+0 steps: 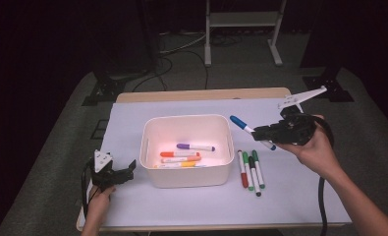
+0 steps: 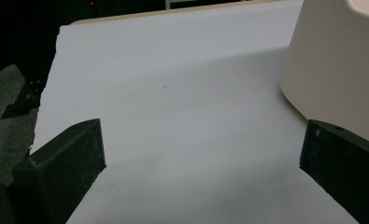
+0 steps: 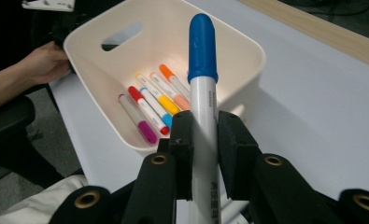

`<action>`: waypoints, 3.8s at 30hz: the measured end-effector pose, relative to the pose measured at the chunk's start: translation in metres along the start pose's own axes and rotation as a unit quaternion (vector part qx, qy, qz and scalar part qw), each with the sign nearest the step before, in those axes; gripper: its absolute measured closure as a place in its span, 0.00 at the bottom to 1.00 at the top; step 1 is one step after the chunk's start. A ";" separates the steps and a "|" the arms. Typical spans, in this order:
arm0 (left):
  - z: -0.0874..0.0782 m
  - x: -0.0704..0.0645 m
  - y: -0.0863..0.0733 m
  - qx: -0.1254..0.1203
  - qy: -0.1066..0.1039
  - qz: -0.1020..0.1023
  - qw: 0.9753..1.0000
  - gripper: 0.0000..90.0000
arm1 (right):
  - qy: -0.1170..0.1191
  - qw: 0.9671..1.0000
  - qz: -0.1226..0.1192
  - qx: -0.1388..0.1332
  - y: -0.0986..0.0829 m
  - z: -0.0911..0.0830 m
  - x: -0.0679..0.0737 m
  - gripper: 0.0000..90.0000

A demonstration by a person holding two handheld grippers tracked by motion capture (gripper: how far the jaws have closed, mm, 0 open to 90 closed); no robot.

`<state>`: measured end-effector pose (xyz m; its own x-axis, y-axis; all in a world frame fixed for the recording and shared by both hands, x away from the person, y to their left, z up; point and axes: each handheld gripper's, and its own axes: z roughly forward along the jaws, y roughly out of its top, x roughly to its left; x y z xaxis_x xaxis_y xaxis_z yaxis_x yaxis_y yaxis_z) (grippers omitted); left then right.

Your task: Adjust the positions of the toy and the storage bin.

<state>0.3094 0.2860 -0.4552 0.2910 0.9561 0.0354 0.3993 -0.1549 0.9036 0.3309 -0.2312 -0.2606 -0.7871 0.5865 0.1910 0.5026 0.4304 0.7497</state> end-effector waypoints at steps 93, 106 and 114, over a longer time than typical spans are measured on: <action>-0.001 0.002 0.000 0.000 -0.006 -0.007 1.000 0.00 | 0.136 0.967 -0.152 0.155 0.061 0.205 0.076 0.78; -0.001 0.002 0.000 0.001 -0.004 -0.006 1.000 0.00 | 0.111 0.982 -0.131 0.084 0.060 0.129 0.053 0.76; -0.001 0.002 0.000 0.003 -0.004 -0.004 1.000 0.00 | 0.075 0.991 -0.095 0.062 0.038 0.086 0.024 0.73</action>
<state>0.3094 0.2877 -0.4547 0.2946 0.9553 0.0257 0.4066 -0.1496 0.9013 0.3618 -0.1414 -0.2818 -0.9115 0.3819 0.1527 0.3728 0.6102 0.6991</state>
